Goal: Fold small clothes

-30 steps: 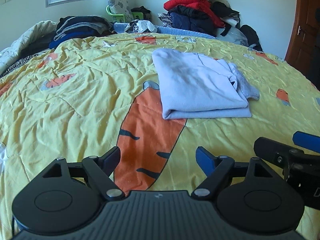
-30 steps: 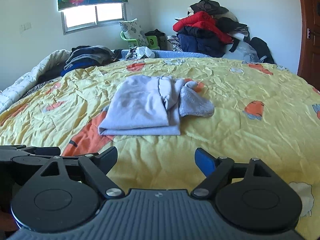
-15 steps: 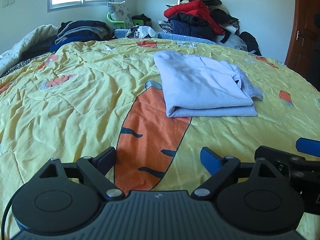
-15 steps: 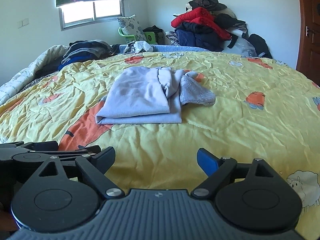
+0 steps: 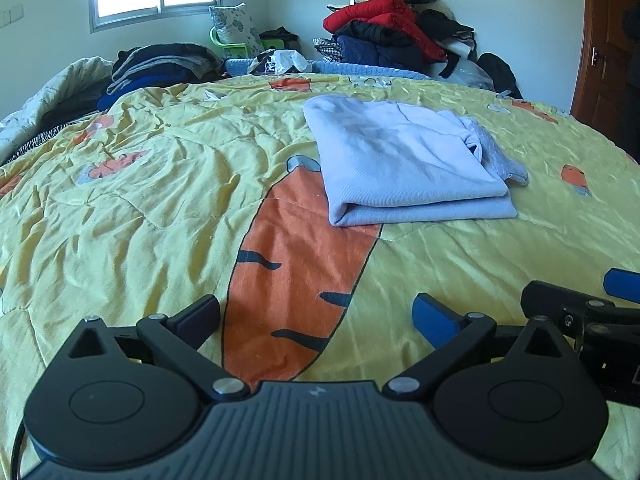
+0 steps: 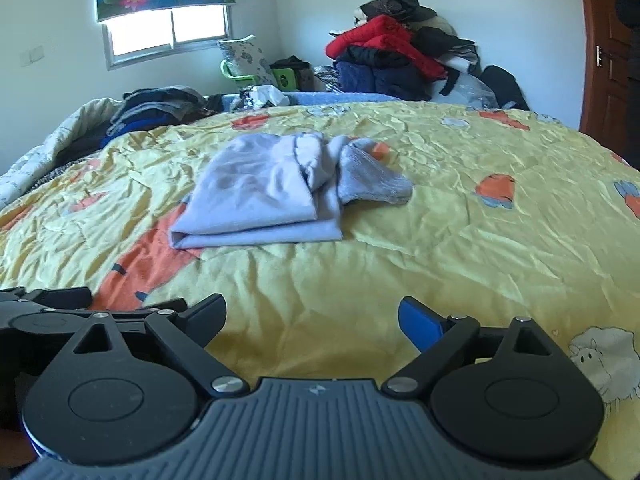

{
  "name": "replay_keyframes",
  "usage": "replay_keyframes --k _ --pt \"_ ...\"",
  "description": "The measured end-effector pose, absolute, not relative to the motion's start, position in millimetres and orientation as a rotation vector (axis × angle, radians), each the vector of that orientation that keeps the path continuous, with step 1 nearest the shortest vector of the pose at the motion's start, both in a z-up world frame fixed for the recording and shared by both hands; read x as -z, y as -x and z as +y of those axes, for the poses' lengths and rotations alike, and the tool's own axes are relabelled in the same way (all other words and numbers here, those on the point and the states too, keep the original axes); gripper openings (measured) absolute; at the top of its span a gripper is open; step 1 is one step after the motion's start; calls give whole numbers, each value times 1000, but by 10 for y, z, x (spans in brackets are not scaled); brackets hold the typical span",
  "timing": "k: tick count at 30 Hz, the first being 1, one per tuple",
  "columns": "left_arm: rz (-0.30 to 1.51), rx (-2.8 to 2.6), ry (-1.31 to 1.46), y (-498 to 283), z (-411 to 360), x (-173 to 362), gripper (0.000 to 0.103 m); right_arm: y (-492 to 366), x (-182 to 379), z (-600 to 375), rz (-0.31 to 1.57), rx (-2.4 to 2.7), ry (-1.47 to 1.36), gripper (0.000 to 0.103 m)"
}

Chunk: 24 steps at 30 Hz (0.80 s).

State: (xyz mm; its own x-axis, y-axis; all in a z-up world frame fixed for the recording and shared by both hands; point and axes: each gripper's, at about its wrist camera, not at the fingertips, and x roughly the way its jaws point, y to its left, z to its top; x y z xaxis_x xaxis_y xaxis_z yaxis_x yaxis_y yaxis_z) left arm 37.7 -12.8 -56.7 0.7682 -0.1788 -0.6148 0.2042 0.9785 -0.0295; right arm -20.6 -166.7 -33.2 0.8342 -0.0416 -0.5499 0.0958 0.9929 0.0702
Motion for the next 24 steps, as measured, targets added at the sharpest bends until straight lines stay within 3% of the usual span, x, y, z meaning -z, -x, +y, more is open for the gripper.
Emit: replay_keyframes --k 24 --pt "661 198 -36 -373 -135 570 103 235 446 -1729 588 94 -93 98"
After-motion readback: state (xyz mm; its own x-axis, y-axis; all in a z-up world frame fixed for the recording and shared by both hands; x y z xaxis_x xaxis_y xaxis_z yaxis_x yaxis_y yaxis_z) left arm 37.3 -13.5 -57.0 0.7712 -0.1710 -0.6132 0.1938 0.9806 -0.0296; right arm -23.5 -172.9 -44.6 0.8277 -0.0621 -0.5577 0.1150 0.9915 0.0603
